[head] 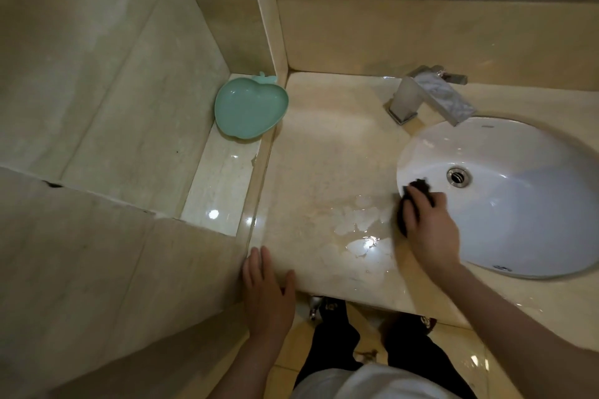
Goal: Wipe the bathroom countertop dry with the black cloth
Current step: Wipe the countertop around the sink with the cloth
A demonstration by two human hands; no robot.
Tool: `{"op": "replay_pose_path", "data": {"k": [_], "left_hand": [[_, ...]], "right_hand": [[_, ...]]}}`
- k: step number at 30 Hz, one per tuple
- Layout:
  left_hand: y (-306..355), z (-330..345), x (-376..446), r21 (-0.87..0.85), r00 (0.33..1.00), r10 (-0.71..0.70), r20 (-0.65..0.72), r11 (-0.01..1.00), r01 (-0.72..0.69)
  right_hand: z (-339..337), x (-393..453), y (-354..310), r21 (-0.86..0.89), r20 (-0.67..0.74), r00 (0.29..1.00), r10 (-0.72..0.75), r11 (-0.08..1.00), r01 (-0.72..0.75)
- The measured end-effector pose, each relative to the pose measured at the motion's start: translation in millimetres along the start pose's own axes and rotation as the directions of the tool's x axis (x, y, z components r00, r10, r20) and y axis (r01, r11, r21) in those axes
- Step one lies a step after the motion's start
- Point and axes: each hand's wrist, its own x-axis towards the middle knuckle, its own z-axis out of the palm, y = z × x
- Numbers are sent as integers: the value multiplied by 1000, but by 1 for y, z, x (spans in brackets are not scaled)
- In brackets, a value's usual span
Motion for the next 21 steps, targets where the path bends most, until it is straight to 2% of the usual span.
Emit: {"op": "replay_pose_path", "data": {"k": [2,4,6,7,8,13,18,21], "left_hand": [[1,1,0,8,1000,5,-9,1000,-5],[0,5,0,25,999,22,-27,999,-21],[-4,9,2,58,998,31,-47,998,-29],[-6,12,2,73,998,34,-52,997,-30],[-7,14,2,76,998,35,-53,997,-31],[5,21,-7,88,997,67,-33,994,-63],[47,47,-32,188,939,335,79,920,-345],[72,65,-42,174,886,437,154,871,-460]], "right_hand": [[15,-30,-43,71,56,988,-142,988,138],[37,-64,-81,89,134,941,-310,950,300],[56,-95,-96,100,234,857,-459,888,448],[63,-104,-93,64,291,789,-541,834,548],[66,-110,-85,19,342,752,-564,804,595],[43,-85,-8,-98,275,809,-520,822,561],[-7,-27,71,-232,172,944,-281,920,317],[-41,-12,98,-225,109,981,-161,957,182]]}}
